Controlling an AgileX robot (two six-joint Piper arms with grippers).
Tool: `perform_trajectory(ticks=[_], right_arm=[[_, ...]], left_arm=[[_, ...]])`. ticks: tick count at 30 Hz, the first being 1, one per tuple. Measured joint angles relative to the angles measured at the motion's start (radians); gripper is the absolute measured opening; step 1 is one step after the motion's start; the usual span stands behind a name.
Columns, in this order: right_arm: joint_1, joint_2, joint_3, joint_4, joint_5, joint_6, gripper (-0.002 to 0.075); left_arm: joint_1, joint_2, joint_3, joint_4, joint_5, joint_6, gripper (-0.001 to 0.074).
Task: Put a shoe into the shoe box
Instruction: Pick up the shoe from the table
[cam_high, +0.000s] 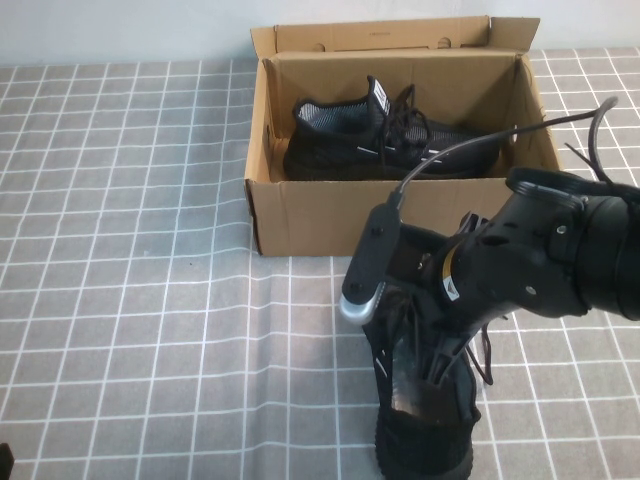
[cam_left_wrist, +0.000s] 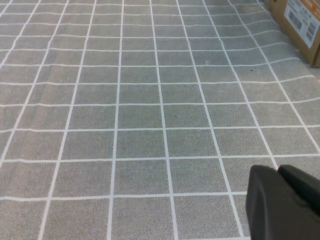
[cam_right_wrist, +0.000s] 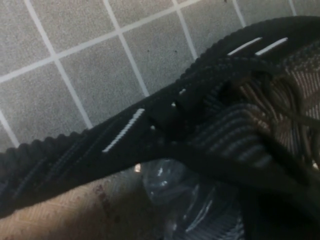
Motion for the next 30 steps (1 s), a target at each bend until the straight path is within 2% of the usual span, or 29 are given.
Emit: perform_trajectory(ticks=[2, 5, 14, 30], right_arm=[[0.0, 0.002, 0.0, 0.002, 0.0, 0.0, 0.0027], [0.0, 0.003, 0.0, 0.005, 0.003, 0.007, 0.0], [0.0, -0.036, 0.0, 0.038, 0.043, 0.097, -0.0005], [0.0, -0.503, 0.0, 0.19, 0.142, 0.058, -0.0006]], left_arm=[[0.0, 0.0, 0.0, 0.0, 0.0, 0.0, -0.0001], [0.0, 0.0, 0.0, 0.0, 0.0, 0.0, -0.0001], [0.0, 0.0, 0.0, 0.0, 0.0, 0.0, -0.0001], [0.0, 0.0, 0.0, 0.0, 0.0, 0.0, -0.0001]])
